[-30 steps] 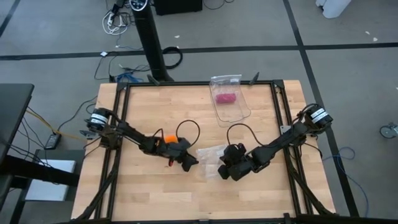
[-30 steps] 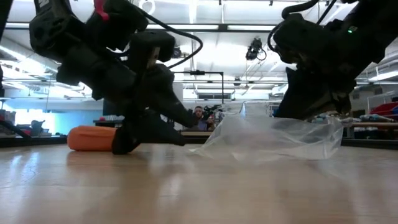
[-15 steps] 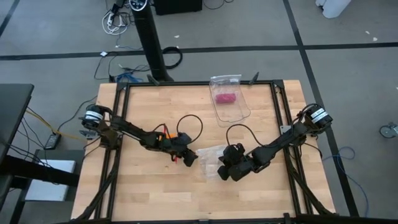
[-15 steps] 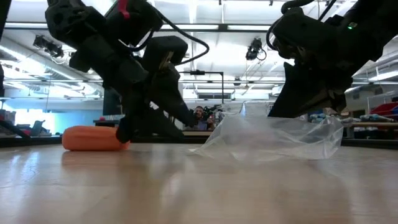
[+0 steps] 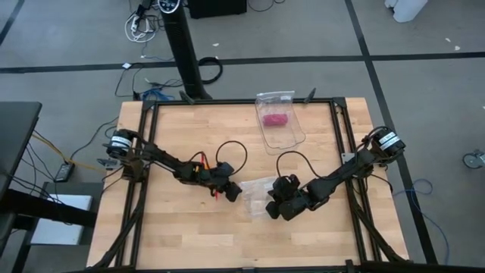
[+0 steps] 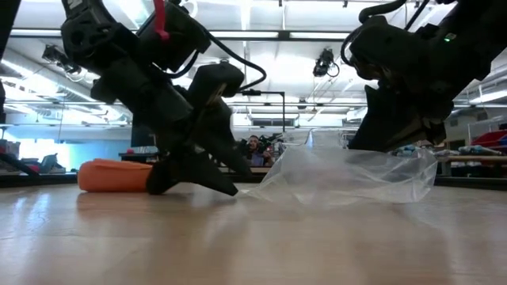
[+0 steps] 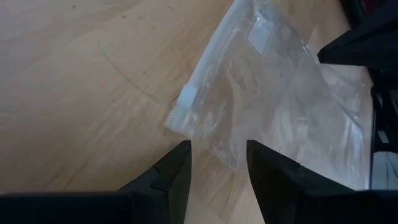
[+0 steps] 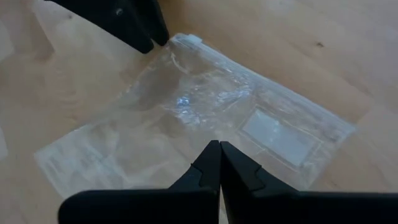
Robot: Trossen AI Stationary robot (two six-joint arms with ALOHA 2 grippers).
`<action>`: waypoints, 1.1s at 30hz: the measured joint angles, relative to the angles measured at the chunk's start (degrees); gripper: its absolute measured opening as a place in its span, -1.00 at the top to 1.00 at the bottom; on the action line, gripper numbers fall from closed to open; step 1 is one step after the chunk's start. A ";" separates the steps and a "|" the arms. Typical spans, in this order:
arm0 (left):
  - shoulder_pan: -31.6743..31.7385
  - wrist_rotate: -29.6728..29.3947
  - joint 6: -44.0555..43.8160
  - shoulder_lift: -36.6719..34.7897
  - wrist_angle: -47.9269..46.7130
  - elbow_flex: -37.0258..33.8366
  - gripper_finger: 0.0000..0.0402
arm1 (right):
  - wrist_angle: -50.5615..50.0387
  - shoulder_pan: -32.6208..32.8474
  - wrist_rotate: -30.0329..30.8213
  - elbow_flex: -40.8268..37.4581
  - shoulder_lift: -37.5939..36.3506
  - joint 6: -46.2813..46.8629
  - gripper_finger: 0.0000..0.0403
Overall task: Roll bandage
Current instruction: Open the transparent zip bag
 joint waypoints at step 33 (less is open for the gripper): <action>-0.04 -0.95 3.19 0.35 -0.67 0.20 0.20 | 7.60 -1.41 0.68 0.09 1.72 -9.21 0.97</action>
